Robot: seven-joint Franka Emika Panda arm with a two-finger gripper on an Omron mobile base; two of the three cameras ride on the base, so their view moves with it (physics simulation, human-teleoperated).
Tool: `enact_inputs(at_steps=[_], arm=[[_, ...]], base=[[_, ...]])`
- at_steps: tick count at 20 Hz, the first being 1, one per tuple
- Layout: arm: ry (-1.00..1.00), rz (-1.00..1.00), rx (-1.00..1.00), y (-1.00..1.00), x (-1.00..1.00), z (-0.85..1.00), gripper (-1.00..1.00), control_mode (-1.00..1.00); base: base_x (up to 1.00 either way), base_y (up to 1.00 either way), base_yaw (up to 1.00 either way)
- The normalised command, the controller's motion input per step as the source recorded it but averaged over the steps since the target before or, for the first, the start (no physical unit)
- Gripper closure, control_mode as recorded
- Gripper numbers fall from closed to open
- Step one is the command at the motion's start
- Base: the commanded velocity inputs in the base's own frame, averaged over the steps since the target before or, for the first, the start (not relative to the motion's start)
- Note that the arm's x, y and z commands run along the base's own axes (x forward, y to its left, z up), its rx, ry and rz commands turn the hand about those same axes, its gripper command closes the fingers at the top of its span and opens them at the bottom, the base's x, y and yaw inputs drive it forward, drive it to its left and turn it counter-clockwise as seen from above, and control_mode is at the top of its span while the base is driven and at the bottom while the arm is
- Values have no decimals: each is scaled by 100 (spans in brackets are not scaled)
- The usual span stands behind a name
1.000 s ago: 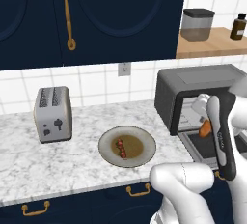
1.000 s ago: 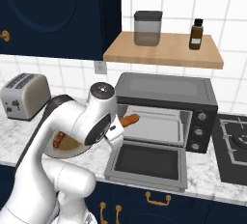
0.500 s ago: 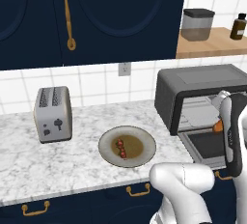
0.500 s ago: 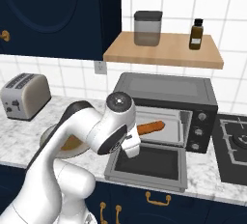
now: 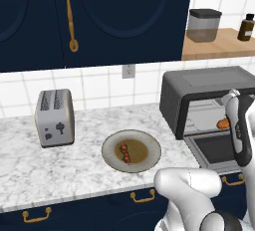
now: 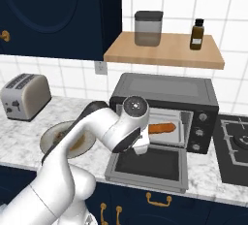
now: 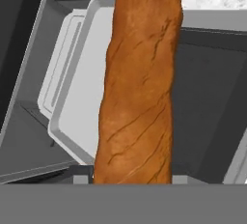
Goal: Pick up the kebab skewer and baguette bread, and place them inside the toaster oven. Close the toaster oven door and start by setting the timer.
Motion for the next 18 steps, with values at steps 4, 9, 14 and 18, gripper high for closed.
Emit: enact_inputs(at_steps=[4,9,14,18], arm=[[-10,-4,7,-24,39,-22,100,-100],[-13,-10,7,-2,40,-25,100,-100],[-7,-13,4,0,43,-18,100,-100],[-4,-6,2,0,46,-20,100,-100]], base=[[0,0,0],[0,0,0],[0,0,0],[0,0,0]])
